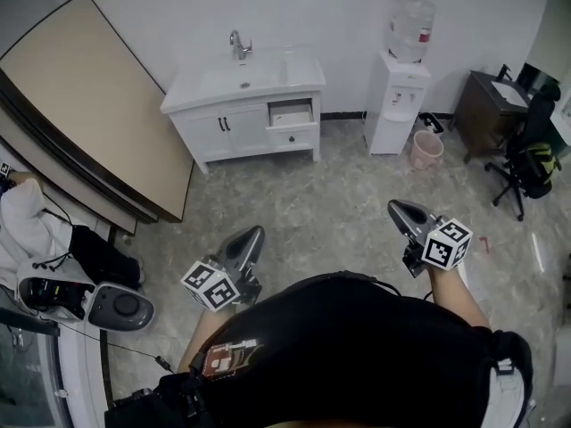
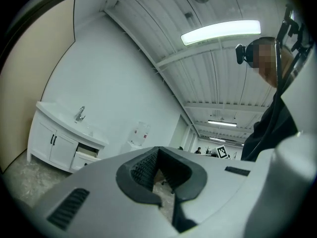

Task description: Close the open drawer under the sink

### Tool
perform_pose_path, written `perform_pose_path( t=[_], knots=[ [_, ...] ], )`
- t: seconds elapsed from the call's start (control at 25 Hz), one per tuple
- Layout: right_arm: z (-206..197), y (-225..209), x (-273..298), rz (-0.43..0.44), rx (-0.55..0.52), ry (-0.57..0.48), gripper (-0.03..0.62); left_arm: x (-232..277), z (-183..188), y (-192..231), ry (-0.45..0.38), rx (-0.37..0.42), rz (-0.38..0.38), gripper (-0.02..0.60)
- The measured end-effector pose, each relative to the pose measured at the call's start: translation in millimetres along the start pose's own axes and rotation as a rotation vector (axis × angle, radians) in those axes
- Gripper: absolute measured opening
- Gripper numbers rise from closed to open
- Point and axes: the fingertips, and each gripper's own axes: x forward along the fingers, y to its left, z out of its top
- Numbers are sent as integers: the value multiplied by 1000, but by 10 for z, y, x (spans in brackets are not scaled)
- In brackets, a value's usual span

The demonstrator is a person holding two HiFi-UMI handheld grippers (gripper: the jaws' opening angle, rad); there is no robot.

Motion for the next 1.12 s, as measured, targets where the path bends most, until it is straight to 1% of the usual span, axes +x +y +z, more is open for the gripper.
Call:
perform_pose_path(
  t=[0.16, 0.28, 0.4, 0.6, 0.76, 0.88, 1.12],
  knots=[
    [220, 20, 441, -26, -10, -18, -9, 122, 366, 417, -5, 15, -40, -9],
    [296, 114, 833, -23, -28, -14, -9, 89, 595, 768, -7, 22, -43, -9],
    [360, 120, 1234, -25, -30, -14, -9, 33, 770, 1152, -20, 17, -38, -9],
    [388, 226, 1956, 4, -24, -9, -9, -189, 1024, 1768, -14, 17, 18, -9],
    [362, 350, 2554, 58, -23, 20, -9, -375, 1201, 2177, -44, 16, 52, -9],
    [327, 404, 2920, 110, -34, 62, -9, -523, 1280, 2411, -62, 8, 114, -9],
    [300, 329, 3612, 198, -17, 95, -9, -768, 1269, 2863, -91, -24, 234, -9]
  ],
)
